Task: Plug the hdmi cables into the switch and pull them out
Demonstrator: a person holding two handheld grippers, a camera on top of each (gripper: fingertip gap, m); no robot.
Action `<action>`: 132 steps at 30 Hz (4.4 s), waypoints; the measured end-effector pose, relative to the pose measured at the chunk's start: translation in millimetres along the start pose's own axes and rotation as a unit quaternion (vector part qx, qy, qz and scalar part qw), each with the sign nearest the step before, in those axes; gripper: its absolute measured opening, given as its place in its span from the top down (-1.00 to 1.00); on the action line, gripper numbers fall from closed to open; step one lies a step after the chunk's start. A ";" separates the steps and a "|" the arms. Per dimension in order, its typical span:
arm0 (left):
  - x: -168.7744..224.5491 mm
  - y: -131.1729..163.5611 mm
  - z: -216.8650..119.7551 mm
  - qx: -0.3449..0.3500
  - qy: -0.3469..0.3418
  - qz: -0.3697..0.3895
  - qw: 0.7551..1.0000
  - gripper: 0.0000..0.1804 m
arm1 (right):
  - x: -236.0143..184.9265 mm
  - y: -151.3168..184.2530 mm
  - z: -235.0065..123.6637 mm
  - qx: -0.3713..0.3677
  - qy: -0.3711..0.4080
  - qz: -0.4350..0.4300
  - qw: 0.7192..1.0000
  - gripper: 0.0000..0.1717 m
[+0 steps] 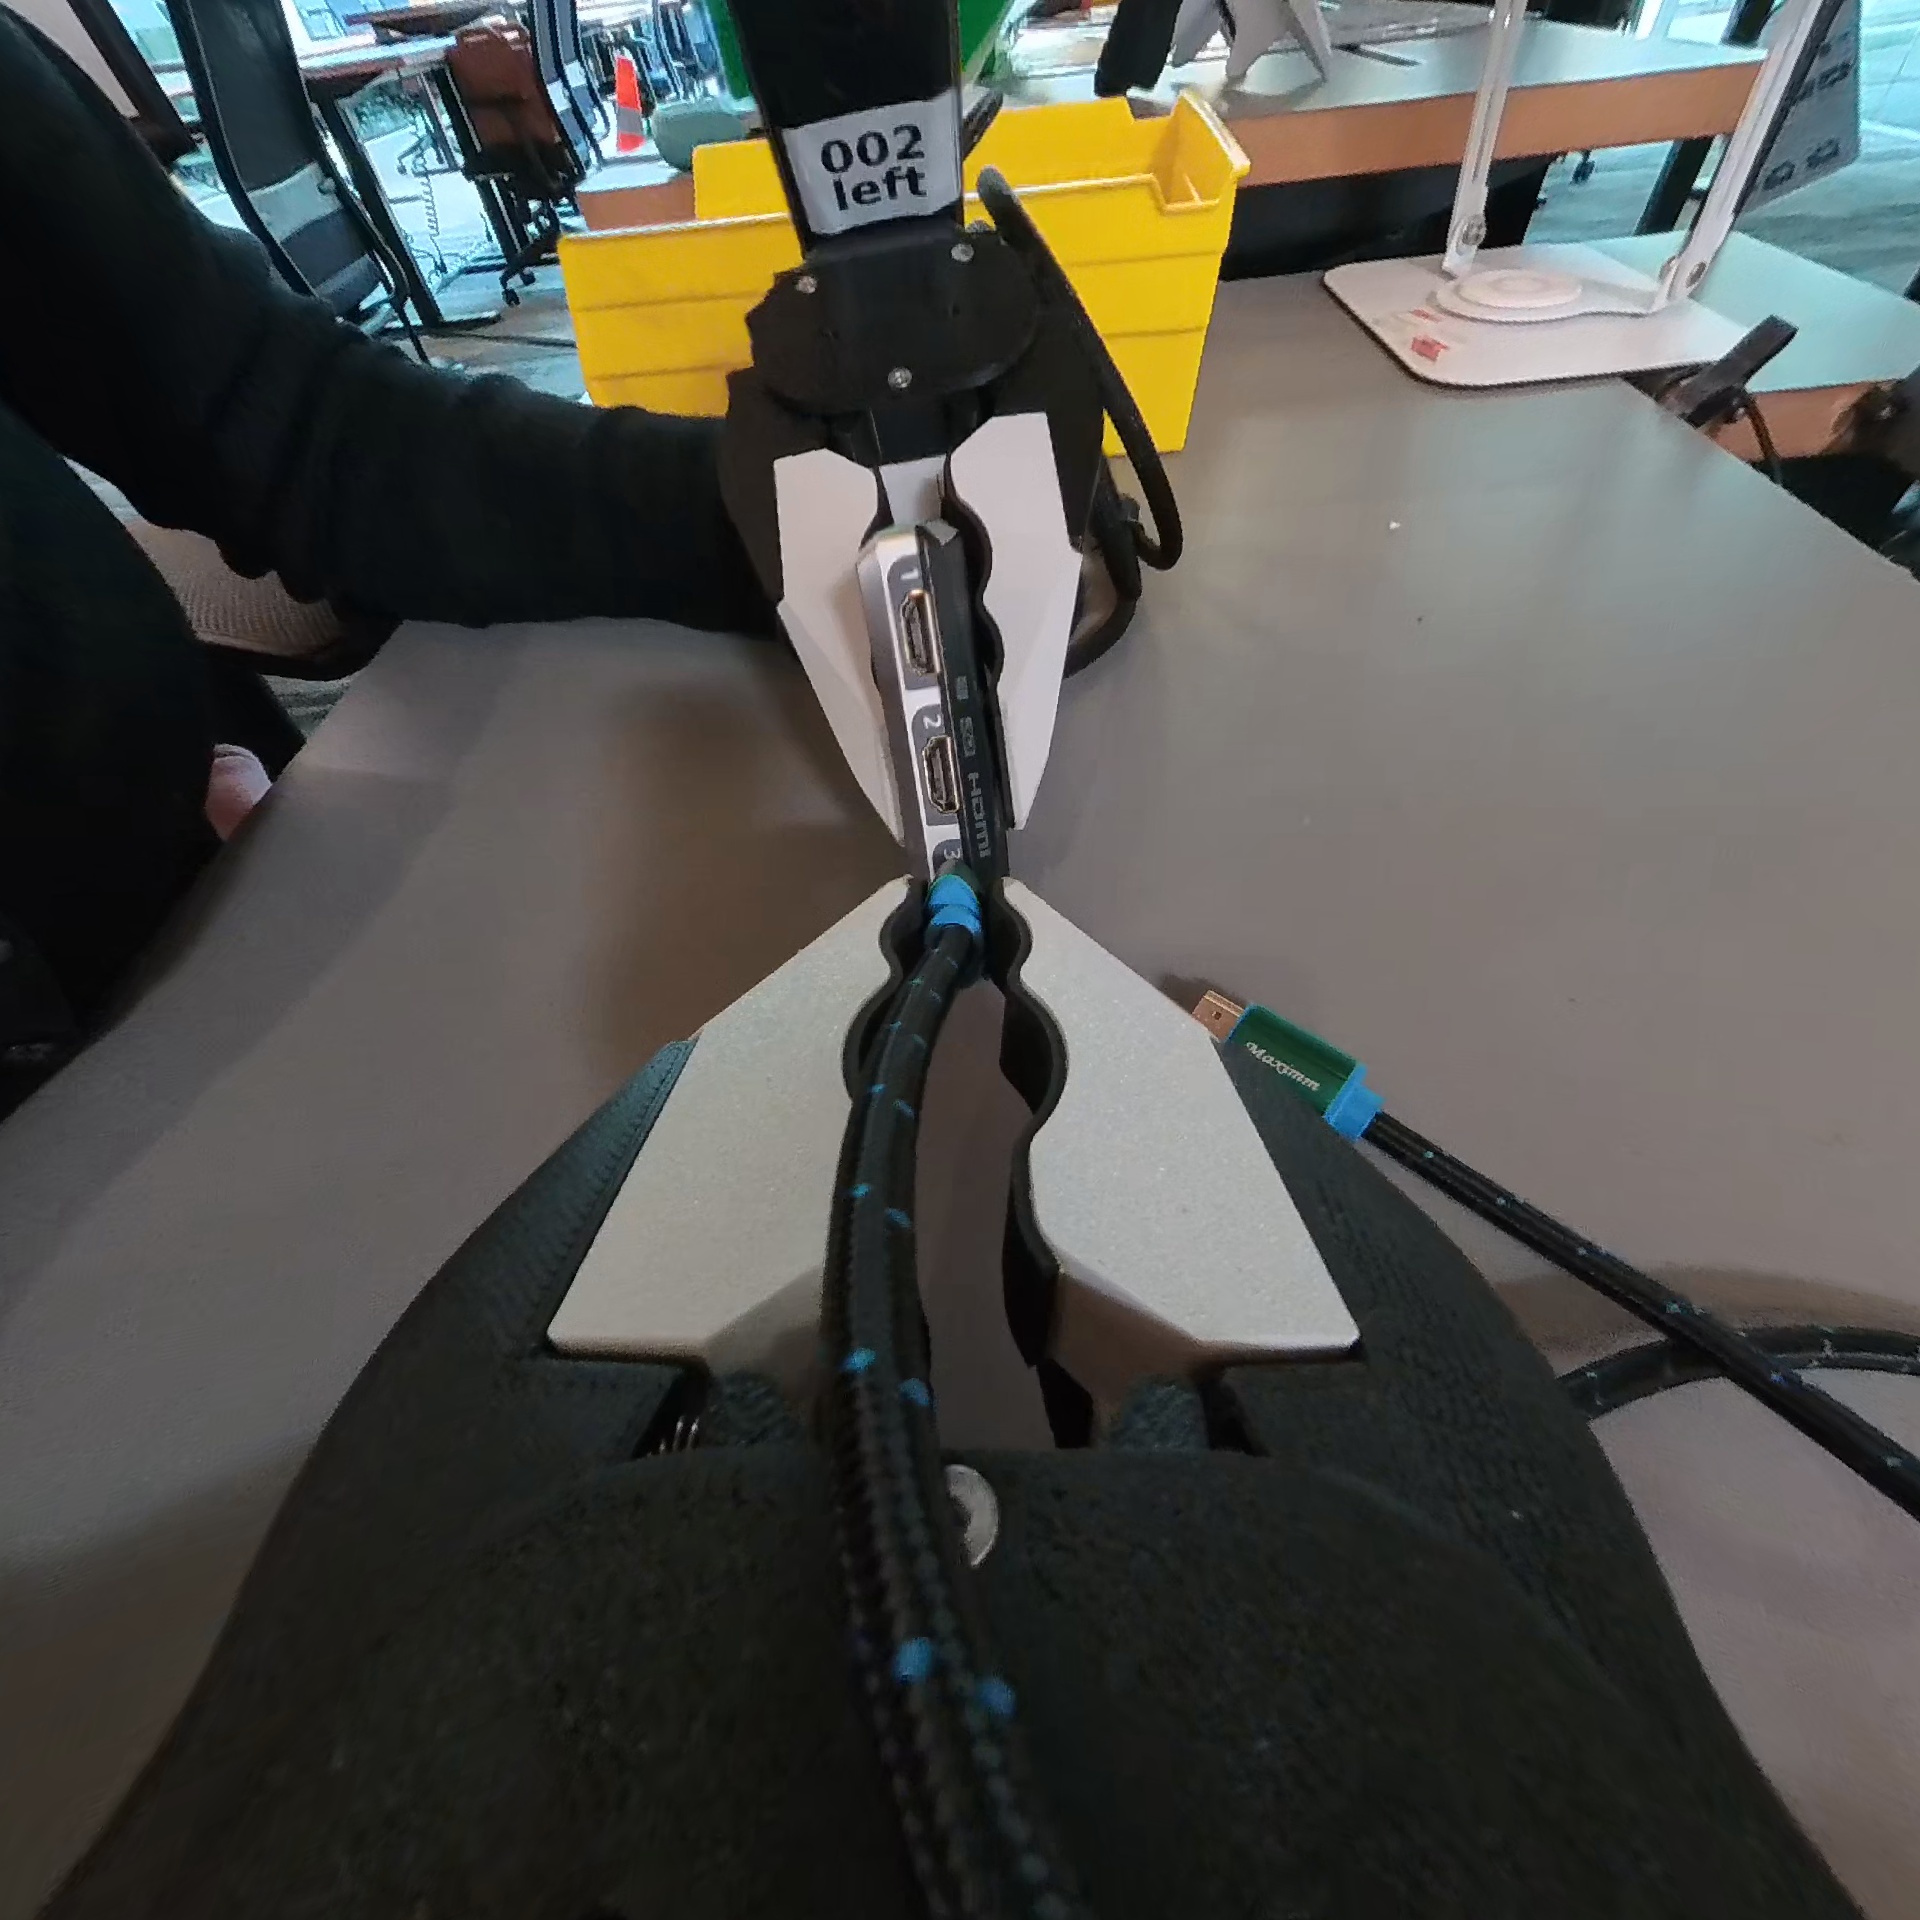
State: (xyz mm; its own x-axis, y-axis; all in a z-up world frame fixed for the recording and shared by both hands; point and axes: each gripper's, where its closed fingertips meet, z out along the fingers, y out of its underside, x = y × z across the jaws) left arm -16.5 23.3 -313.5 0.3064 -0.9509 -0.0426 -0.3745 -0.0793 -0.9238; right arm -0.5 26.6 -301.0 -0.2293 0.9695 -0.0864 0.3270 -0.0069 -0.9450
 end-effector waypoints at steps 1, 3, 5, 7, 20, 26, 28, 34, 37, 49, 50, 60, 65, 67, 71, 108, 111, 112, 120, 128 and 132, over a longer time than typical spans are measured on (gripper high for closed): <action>0.2 0.7 0.5 -0.003 0.000 0.001 1.000 0.78 | -0.1 1.1 0.1 -0.004 0.000 -0.001 1.000 0.88; 0.7 1.6 1.0 -0.006 -0.002 0.006 1.000 0.78 | -0.4 2.6 0.1 -0.009 0.001 -0.007 1.000 0.88; 0.7 1.5 0.9 -0.005 -0.002 0.006 1.000 0.78 | -0.4 2.4 0.2 -0.008 0.002 -0.011 1.000 0.88; -0.9 -2.2 -1.1 0.008 -0.004 0.002 1.000 0.78 | 0.4 -2.7 -0.3 0.008 0.003 -0.012 1.000 0.88; 2.5 -19.0 -11.3 0.075 0.012 -0.009 0.997 0.80 | -5.2 -22.1 -2.4 0.081 -0.016 0.018 0.996 0.89; 3.5 -28.4 -16.7 0.109 0.014 -0.018 0.994 0.80 | -6.9 -29.4 -3.0 0.108 -0.025 0.034 0.993 0.88; 4.8 -32.5 -19.3 0.124 0.019 -0.018 0.992 0.80 | -8.6 -35.3 -3.9 0.129 -0.032 0.047 0.990 0.88; 1.5 -41.3 -24.1 0.154 0.005 -0.014 0.988 0.79 | -5.1 -54.8 -7.4 0.197 -0.032 0.084 0.976 0.89; -2.9 -32.6 -14.2 0.121 -0.008 -0.031 0.992 0.70 | -2.5 -49.2 -2.6 0.189 -0.022 0.095 0.977 0.89; 14.8 -38.3 -7.2 0.118 0.036 -0.042 0.992 0.78 | -16.7 -65.3 -1.4 0.198 -0.047 0.063 0.977 0.89; 16.1 -39.8 -7.5 0.123 0.039 -0.042 0.991 0.78 | -18.2 -66.4 -1.8 0.199 -0.049 0.061 0.977 0.89; 17.4 -55.1 -15.2 0.180 0.048 -0.062 0.980 0.79 | -19.3 -86.1 -2.6 0.254 -0.023 0.058 0.965 0.88; 19.8 -53.8 -14.6 0.177 0.059 -0.064 0.980 0.79 | -21.5 -80.5 -4.3 0.239 -0.035 0.063 0.968 0.88; 18.7 -55.8 -14.8 0.181 0.055 -0.063 0.980 0.78 | -20.4 -83.8 -5.7 0.252 -0.044 0.090 0.963 0.89; 16.4 -56.5 -14.7 0.183 0.052 -0.062 0.980 0.78 | -17.1 -86.6 -6.7 0.272 -0.039 0.112 0.955 0.89; 16.7 -50.7 -11.8 0.171 0.053 -0.087 0.980 0.80 | -16.1 -74.2 -2.7 0.252 -0.007 0.087 0.964 0.88; 14.7 -54.9 -12.5 0.188 0.044 -0.082 0.978 0.79 | -14.1 -81.1 -3.4 0.268 -0.006 0.097 0.958 0.88; 15.2 -55.4 -13.7 0.191 0.041 -0.077 0.978 0.79 | -14.9 -82.5 -2.6 0.268 -0.010 0.098 0.958 0.88; 24.6 -55.1 -10.8 0.187 0.020 0.001 0.982 0.78 | -31.4 -81.2 -9.7 0.301 -0.053 0.064 0.950 0.87; 33.2 -37.3 -1.1 0.126 -0.023 0.126 0.984 0.76 | -39.5 -53.2 -14.3 0.180 0.036 -0.128 0.975 0.66; 37.7 -32.0 3.0 0.109 -0.017 0.149 0.983 0.76 | -46.5 -35.1 -3.9 0.126 0.061 -0.190 0.972 0.89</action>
State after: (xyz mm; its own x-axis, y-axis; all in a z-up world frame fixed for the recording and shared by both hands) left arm 9.6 -9.1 -286.7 0.2427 -0.9114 -0.3322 -0.2565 0.2700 -0.9281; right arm 2.2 -17.4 -262.6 -0.1739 0.9354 0.3078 0.0017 0.3129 -0.9498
